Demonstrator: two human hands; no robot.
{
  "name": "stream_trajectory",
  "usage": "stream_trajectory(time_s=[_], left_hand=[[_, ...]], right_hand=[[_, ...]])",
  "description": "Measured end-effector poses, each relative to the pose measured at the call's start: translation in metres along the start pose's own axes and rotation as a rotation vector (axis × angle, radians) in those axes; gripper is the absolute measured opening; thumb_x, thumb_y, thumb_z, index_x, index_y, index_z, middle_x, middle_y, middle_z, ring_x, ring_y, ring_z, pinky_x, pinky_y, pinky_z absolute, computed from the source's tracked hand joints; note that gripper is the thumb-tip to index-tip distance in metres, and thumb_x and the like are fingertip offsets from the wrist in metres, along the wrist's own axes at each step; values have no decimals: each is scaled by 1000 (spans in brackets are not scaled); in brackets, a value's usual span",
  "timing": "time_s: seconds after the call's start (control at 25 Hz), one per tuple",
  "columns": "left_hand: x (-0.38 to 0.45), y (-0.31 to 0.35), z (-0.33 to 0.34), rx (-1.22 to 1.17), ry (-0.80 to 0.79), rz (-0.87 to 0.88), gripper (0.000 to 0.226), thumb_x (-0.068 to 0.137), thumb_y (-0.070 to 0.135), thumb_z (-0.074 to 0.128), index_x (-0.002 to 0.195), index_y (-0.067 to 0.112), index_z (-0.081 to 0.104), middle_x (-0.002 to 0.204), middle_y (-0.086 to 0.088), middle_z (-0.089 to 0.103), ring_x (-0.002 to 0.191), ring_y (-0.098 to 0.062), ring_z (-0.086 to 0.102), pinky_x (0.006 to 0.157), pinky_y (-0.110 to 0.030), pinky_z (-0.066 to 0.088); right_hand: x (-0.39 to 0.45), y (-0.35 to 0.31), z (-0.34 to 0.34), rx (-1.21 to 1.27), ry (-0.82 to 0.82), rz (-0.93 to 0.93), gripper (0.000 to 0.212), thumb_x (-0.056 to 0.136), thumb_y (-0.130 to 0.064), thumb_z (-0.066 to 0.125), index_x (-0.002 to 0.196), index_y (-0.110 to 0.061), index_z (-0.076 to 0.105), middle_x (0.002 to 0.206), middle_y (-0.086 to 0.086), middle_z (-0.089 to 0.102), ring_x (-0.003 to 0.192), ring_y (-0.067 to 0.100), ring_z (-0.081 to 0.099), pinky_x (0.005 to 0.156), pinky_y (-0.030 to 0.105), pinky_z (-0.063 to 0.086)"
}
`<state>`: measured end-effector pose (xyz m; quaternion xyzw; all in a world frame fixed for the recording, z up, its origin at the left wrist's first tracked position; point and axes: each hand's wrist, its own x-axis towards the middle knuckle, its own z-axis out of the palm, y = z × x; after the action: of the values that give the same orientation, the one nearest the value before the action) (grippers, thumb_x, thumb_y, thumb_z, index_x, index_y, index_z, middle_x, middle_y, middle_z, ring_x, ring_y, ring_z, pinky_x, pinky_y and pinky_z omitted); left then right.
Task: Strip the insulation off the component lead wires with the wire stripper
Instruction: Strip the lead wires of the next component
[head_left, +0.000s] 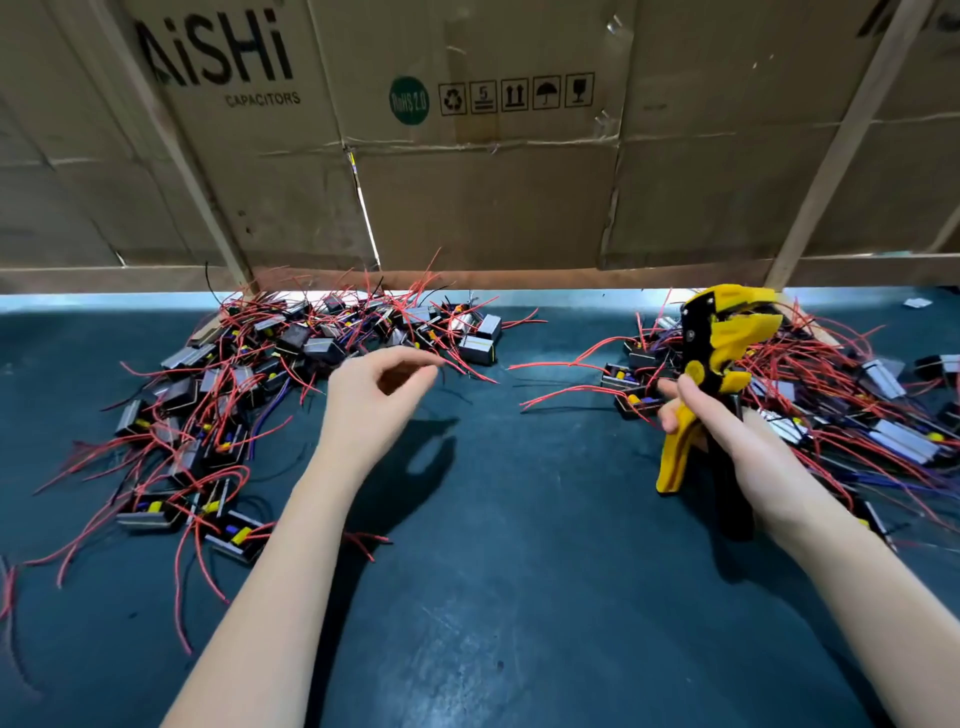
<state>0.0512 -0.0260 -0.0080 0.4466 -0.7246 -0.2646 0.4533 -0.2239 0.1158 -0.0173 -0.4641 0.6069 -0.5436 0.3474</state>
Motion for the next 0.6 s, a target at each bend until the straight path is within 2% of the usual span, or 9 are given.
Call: stream_trajectory(time_s=[0.12,0.16,0.24,0.28,0.36,0.44,0.48,0.56,0.6], left_hand=[[-9,18,5,-313,-324,53,19,85,4,72,102,12,76,83,5,70,77,-10,61,77,-22,48],[-12,21,6,-374,-454,49,22,84,5,73,106,10,75,82,4,69,77,-9,60,77,-20,48],[-16,25,9,-362,-643,47,21,84,5,74,105,9,75,81,2,69,77,-9,59,75,-19,48],[-17,26,11,-316,-653,62,19,85,4,73,103,10,76,80,1,69,76,-8,59,74,-20,48],[-16,23,16,-192,-487,108,20,87,1,70,103,12,75,83,0,70,76,-10,60,76,-26,49],[-12,15,19,-30,-254,162,29,88,-1,65,112,14,70,96,1,69,89,-13,63,83,-33,51],[-12,12,21,49,-203,187,34,89,0,64,119,15,66,107,1,68,100,-15,61,88,-33,49],[-12,4,26,267,-277,225,41,92,10,61,132,16,57,126,0,62,118,-20,53,101,-32,39],[-12,1,30,431,-341,245,42,94,16,60,136,17,54,130,0,60,121,-22,50,102,-32,35]], right_hand=[[0,-1,0,45,-11,-39,57,83,-66,58,73,-10,57,111,15,67,106,32,63,96,44,51],[-1,-2,1,93,-33,-40,52,83,-59,55,74,-8,55,112,9,70,108,31,65,96,49,52],[-3,-6,1,160,-102,-34,52,81,-58,52,77,-5,51,112,8,72,105,33,68,89,47,57],[-4,-8,0,175,-138,-38,56,81,-61,53,79,-5,50,110,12,73,101,35,69,86,46,58],[-8,-12,0,193,-204,-44,70,75,-72,61,81,-4,49,106,18,73,98,37,70,85,45,58],[-10,-12,1,205,-240,-57,78,71,-76,65,82,0,48,110,17,72,104,35,69,87,48,56],[-10,-11,1,211,-251,-76,79,73,-74,65,82,3,47,115,14,71,110,32,67,88,49,56],[-9,-7,2,230,-294,-123,75,79,-69,63,82,4,46,122,12,69,122,26,60,90,50,55],[-8,-6,2,239,-319,-131,70,82,-68,61,81,1,48,124,12,67,126,25,57,91,49,55]])
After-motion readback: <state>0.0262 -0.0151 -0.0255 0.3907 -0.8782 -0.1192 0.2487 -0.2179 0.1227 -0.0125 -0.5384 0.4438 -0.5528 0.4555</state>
